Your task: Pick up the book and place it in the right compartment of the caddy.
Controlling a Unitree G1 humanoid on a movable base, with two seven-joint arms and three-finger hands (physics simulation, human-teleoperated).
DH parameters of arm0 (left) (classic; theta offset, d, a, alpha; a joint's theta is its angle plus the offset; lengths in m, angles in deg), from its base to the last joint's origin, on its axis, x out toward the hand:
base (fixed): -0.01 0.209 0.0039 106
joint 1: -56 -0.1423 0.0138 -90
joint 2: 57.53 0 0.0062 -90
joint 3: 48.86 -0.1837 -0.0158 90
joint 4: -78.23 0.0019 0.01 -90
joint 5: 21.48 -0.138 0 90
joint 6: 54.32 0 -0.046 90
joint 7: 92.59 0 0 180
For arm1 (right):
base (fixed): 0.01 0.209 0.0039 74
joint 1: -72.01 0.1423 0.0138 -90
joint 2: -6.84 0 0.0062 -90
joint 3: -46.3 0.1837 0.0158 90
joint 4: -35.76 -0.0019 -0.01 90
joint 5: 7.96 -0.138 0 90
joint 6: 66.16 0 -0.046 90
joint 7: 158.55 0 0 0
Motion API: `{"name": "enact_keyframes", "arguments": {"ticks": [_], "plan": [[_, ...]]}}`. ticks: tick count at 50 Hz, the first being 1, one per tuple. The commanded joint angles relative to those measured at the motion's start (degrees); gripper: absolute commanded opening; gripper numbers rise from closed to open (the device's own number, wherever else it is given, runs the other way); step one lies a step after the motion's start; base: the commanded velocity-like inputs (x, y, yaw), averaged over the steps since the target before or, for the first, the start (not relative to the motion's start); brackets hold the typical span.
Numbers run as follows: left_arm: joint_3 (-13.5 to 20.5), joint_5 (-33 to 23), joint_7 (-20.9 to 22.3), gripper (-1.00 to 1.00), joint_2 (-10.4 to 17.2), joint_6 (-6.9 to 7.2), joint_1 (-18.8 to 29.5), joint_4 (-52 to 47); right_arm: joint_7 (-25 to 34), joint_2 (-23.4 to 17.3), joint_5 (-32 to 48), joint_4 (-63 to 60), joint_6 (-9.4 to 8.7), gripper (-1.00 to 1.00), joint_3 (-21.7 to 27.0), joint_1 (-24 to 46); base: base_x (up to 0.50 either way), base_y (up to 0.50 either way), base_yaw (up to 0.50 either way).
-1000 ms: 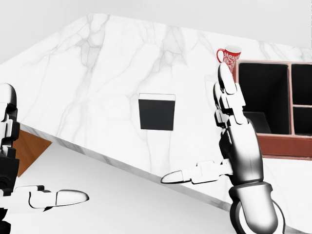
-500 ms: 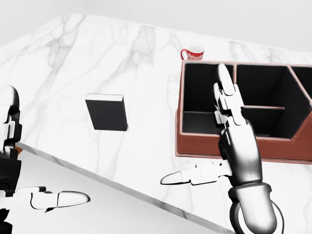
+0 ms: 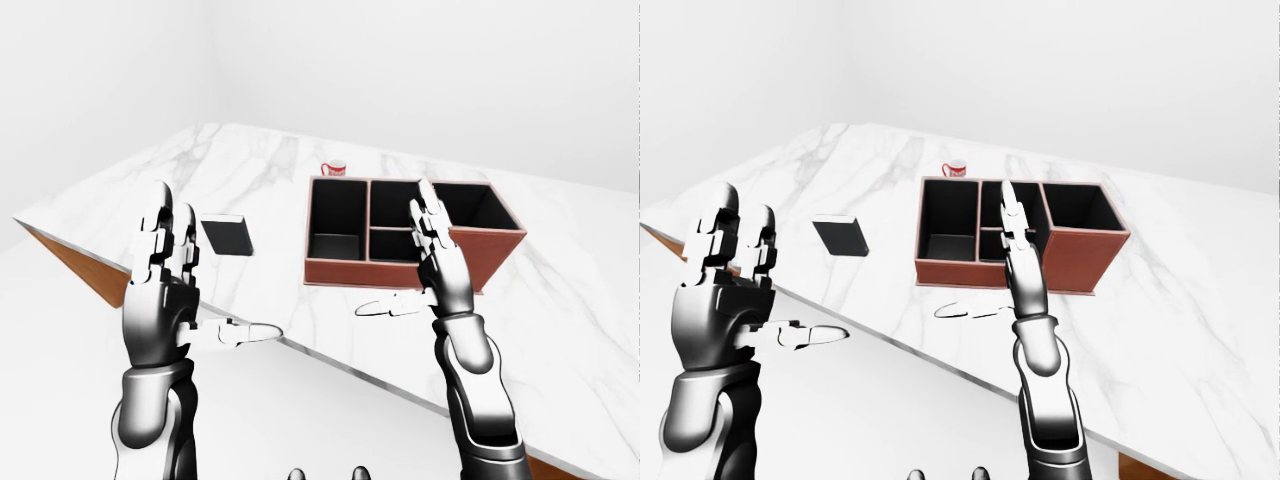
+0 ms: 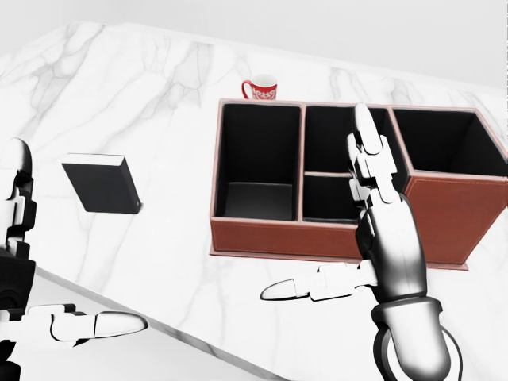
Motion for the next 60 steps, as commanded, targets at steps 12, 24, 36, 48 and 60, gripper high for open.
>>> {"name": "enact_keyframes", "arguments": {"ticks": [12,24,36,48,60], "plan": [[0.0,0.1,0.0,1.00,0.0,0.00,-0.2,-0.5,0.4,0.2,1.4,0.0,0.00,1.00,-1.1,-0.7,0.01,-0.01,0.00],[-0.1,0.1,0.2,1.00,0.0,0.00,-0.2,0.0,0.1,0.3,1.8,0.1,0.00,1.00,-1.0,-0.7,0.00,0.00,0.00],[-0.1,0.1,0.3,1.00,-0.1,0.00,-0.4,-0.5,0.0,0.3,1.7,0.3,0.00,1.00,-1.1,-0.7,0.00,0.00,0.00],[-0.3,-0.1,0.2,1.00,-0.1,0.00,-0.3,-0.6,-0.1,0.2,1.3,-0.3,0.00,1.00,-0.7,-0.2,0.00,0.00,0.00],[-0.5,-0.3,0.2,1.00,0.0,0.00,-0.1,0.6,0.0,0.3,1.8,-0.4,0.00,1.00,-1.0,-0.1,0.00,0.00,0.00]]}}
